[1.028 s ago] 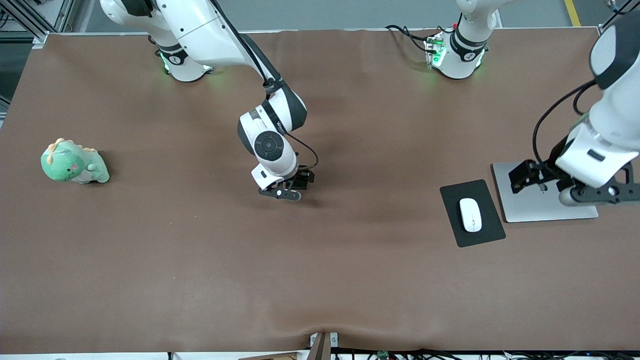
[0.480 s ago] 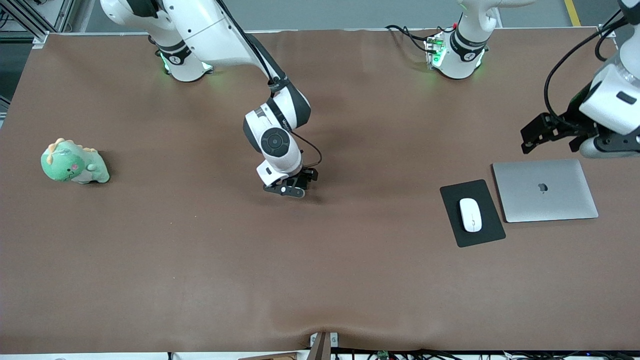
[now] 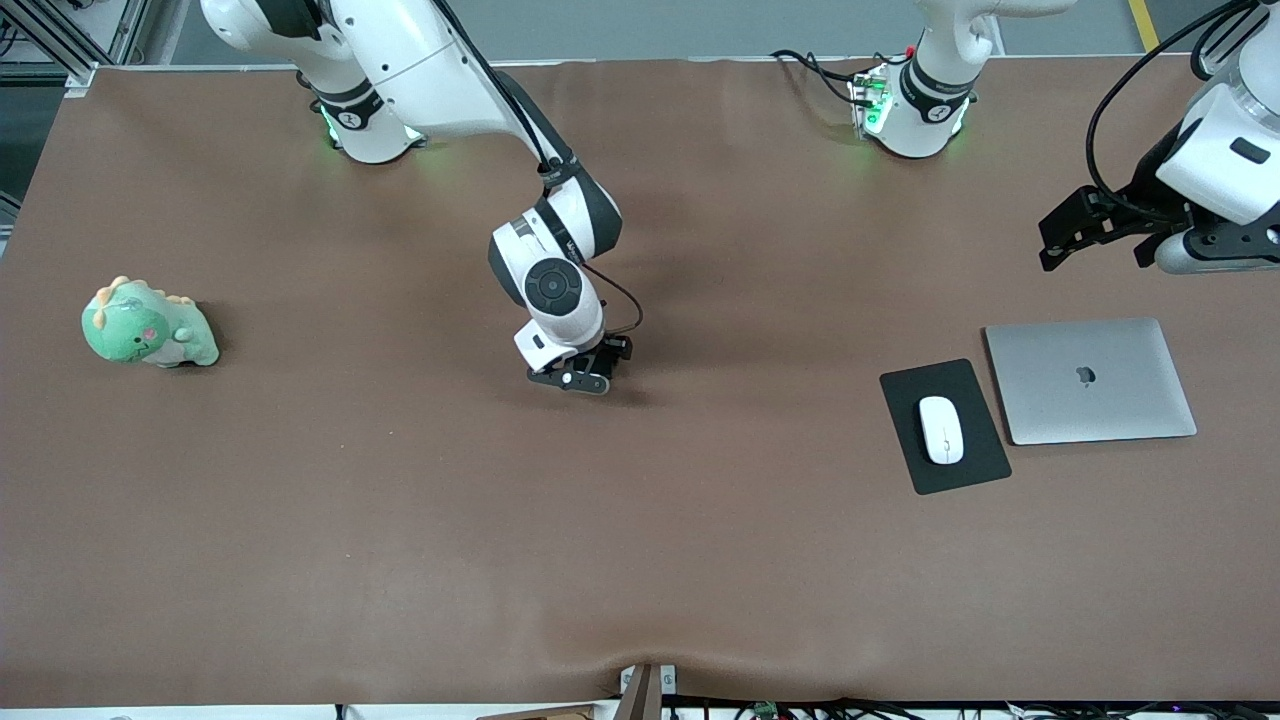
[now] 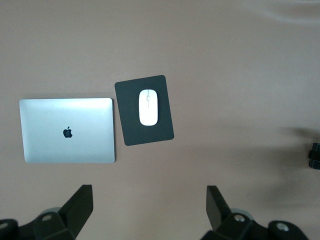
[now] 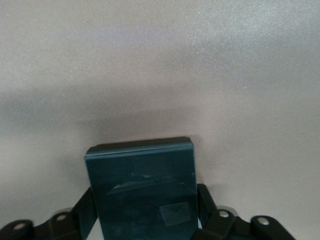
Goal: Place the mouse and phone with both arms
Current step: 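Lift the black phone with the right gripper toward the green plush toy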
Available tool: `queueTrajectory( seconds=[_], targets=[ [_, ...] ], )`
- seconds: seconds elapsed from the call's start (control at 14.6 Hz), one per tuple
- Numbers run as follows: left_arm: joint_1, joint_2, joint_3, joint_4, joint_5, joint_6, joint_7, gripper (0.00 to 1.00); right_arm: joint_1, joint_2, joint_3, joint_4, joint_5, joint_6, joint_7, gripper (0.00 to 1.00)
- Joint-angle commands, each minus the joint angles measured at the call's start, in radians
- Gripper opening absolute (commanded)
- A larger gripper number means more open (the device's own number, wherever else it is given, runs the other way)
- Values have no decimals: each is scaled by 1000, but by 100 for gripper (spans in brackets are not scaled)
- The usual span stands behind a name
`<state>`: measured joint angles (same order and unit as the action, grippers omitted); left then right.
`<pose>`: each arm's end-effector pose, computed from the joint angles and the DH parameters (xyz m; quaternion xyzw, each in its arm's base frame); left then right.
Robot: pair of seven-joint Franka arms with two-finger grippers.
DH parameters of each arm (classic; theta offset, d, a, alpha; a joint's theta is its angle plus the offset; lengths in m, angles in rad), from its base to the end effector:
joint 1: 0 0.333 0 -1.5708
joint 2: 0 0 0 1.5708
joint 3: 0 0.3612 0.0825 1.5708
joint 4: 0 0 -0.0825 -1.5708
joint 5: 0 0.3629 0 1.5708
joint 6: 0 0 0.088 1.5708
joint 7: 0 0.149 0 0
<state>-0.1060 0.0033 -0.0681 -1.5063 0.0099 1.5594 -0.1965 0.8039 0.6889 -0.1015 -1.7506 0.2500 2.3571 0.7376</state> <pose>0.5283 -0.0913 0.6540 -0.9996 -0.0114 -0.0254 0.0002 0.4988 0.4435 0.1820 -0.9930 0.0990 0.0623 0.0146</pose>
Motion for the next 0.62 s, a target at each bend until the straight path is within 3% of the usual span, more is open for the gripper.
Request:
queueTrajectory(
  seconds=[0.0, 0.55],
  targets=[
    [-3, -17, 8, -22, -22, -6, 8, 100, 3, -14, -12, -3, -2, -13, 12, 0],
    [0, -14, 16, -18, -8, -21, 12, 100, -98, -161, -26, -20, -2, -229, -6, 0]
  ],
)
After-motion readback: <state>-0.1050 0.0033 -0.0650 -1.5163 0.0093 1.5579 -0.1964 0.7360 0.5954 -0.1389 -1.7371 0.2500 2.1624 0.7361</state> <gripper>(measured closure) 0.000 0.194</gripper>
